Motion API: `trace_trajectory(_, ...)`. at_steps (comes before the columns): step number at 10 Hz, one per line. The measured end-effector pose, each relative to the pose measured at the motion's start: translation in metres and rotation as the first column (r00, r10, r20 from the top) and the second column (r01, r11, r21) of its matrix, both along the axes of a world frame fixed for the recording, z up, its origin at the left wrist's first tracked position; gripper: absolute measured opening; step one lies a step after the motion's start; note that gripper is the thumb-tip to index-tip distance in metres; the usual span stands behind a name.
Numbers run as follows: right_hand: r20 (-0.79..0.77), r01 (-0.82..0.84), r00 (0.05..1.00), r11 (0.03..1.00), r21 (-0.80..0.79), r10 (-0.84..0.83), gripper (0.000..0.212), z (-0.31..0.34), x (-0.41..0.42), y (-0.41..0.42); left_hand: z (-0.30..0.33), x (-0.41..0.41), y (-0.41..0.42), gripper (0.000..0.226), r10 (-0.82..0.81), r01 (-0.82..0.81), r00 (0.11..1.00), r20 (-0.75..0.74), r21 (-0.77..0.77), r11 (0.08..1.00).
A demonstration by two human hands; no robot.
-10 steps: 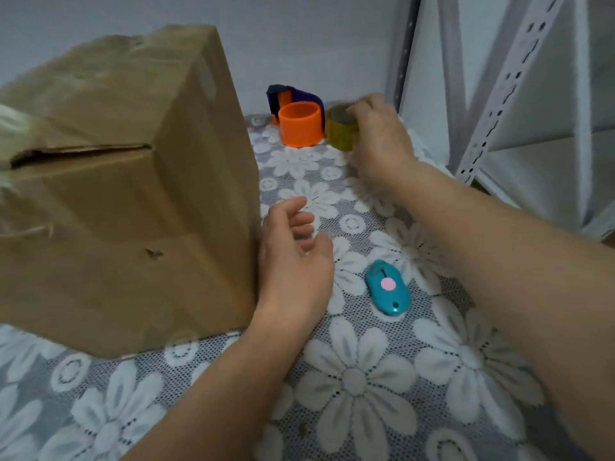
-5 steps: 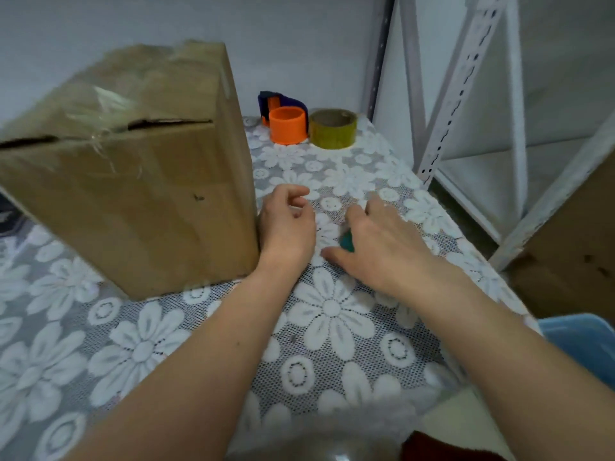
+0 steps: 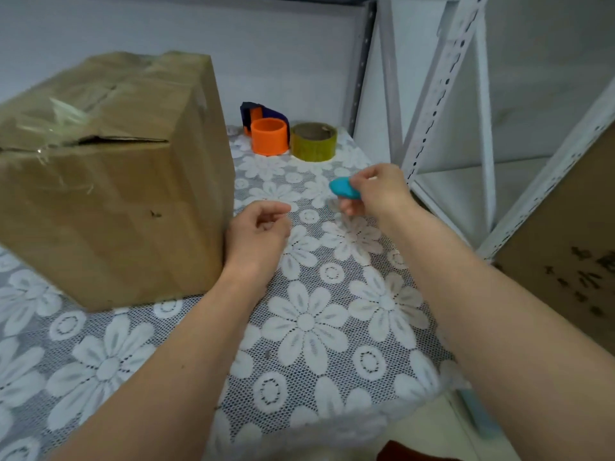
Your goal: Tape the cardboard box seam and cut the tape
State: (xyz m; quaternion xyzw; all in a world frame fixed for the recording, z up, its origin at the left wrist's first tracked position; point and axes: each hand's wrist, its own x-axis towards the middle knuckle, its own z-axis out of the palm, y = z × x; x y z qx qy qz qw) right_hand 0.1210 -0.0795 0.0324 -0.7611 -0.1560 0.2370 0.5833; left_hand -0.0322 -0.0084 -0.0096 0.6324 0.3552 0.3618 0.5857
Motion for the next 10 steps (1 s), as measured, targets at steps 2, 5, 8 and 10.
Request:
trace_trajectory(2,-0.501,0.465,0.816,0.842,0.272,-0.289,0.019,-0.001,0.045,0.066,0.002,0.002,-0.002,0.020,0.013,-0.013,1.000,0.011,-0.038,0.999)
trace_trajectory(5,-0.461,0.640,0.731,0.739,0.209,-0.503,0.026,-0.016,0.069,0.095,-0.003,0.004,0.001,0.014,0.030,-0.029,0.999,0.020,-0.047,0.998)
trace_trajectory(8,-0.246,0.583,0.799,0.808,0.091,-0.549,0.020,-0.019,0.085,0.108,-0.001,0.002,-0.002,0.009,0.019,-0.017,0.999,0.045,-0.055,0.998)
trace_trajectory(10,-0.117,0.434,0.898,0.898,0.071,-0.425,0.024,-0.033,0.068,0.102,0.004,0.004,-0.001,0.015,0.018,-0.018,1.000,0.016,-0.017,1.000)
